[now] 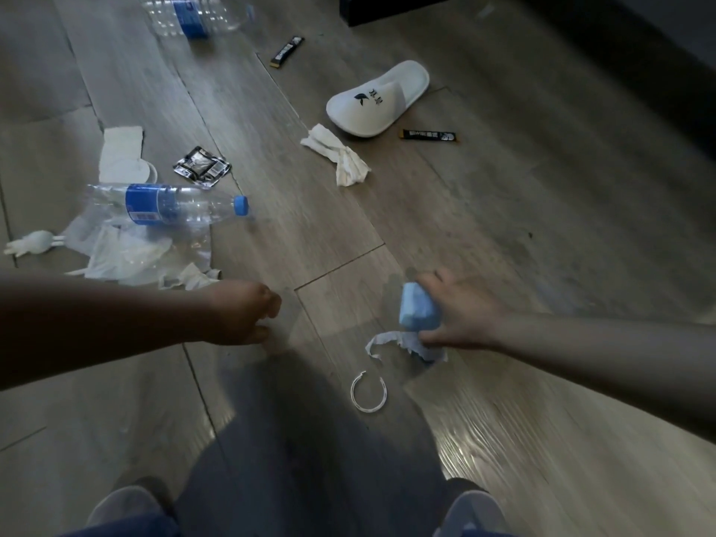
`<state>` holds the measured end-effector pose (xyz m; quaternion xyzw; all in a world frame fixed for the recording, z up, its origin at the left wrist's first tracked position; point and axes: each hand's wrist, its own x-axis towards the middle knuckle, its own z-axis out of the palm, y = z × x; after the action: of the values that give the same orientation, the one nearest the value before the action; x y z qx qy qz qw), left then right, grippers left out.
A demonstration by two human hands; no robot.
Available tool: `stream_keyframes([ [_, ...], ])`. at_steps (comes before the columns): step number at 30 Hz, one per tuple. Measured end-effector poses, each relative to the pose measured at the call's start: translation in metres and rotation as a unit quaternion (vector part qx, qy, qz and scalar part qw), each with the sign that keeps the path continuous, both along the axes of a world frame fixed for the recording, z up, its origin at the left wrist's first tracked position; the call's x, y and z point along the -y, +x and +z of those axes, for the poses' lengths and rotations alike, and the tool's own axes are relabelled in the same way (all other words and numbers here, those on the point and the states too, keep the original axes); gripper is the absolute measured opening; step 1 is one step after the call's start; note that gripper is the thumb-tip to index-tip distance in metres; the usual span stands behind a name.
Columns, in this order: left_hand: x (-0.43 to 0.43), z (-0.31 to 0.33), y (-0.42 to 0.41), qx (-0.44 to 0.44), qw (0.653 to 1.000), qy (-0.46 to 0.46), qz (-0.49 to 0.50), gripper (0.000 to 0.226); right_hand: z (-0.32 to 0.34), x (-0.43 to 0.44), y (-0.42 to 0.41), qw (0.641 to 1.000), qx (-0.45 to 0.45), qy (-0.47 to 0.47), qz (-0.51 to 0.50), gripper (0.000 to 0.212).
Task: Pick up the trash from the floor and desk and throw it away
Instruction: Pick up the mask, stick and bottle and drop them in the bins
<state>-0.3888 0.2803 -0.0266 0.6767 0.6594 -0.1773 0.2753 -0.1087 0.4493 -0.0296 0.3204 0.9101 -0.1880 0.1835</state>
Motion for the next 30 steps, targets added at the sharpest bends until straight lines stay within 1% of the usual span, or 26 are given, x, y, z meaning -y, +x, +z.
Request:
stream_keyframes([
  [2, 0.001, -0.001, -0.002, -0.003, 1.0, 0.0, 0.0, 0.033, 0.0, 0.024, -0.007, 0.999, -0.007, -0.023, 0.043, 0.086],
  [4, 0.001, -0.003, -0.005, -0.005, 1.0, 0.003, -0.001, 0.032, -0.004, 0.051, -0.011, 0.997, 0.006, -0.053, 0.064, 0.085],
  [6, 0.002, -0.005, -0.007, -0.002, 1.0, 0.004, -0.003, 0.032, -0.007, 0.07, -0.015, 0.995, 0.033, -0.06, 0.079, 0.079],
  [8, 0.004, -0.007, -0.011, 0.007, 1.0, 0.005, -0.009, 0.031, -0.01, 0.081, -0.019, 0.994, 0.056, -0.053, 0.074, 0.077],
  [10, 0.007, -0.009, -0.016, 0.024, 1.0, 0.01, -0.013, 0.028, -0.013, 0.088, -0.023, 0.994, 0.079, -0.04, 0.059, 0.086],
  [13, 0.012, -0.013, -0.023, 0.03, 0.999, 0.023, -0.01, 0.027, -0.022, 0.1, -0.025, 0.993, 0.108, -0.044, 0.02, 0.109],
  [16, 0.014, -0.016, -0.03, 0.025, 0.999, 0.024, 0.006, 0.03, -0.03, 0.107, -0.021, 0.993, 0.103, -0.05, 0.009, 0.117],
  [21, 0.013, -0.012, -0.039, 0.009, 1.0, -0.012, 0.027, 0.03, -0.037, 0.11, -0.007, 0.997, 0.062, -0.033, 0.027, 0.108],
  [25, 0.014, -0.011, -0.042, 0.009, 0.999, -0.017, 0.034, 0.031, -0.042, 0.117, -0.007, 0.995, 0.08, -0.013, 0.055, 0.112],
  [27, 0.015, -0.011, -0.042, 0.008, 0.999, -0.011, 0.029, 0.032, -0.041, 0.116, -0.01, 0.995, 0.077, -0.003, 0.071, 0.106],
  [30, 0.018, -0.01, -0.043, 0.009, 1.0, 0.004, 0.02, 0.033, -0.036, 0.106, -0.02, 0.994, 0.059, -0.02, 0.089, 0.094],
])
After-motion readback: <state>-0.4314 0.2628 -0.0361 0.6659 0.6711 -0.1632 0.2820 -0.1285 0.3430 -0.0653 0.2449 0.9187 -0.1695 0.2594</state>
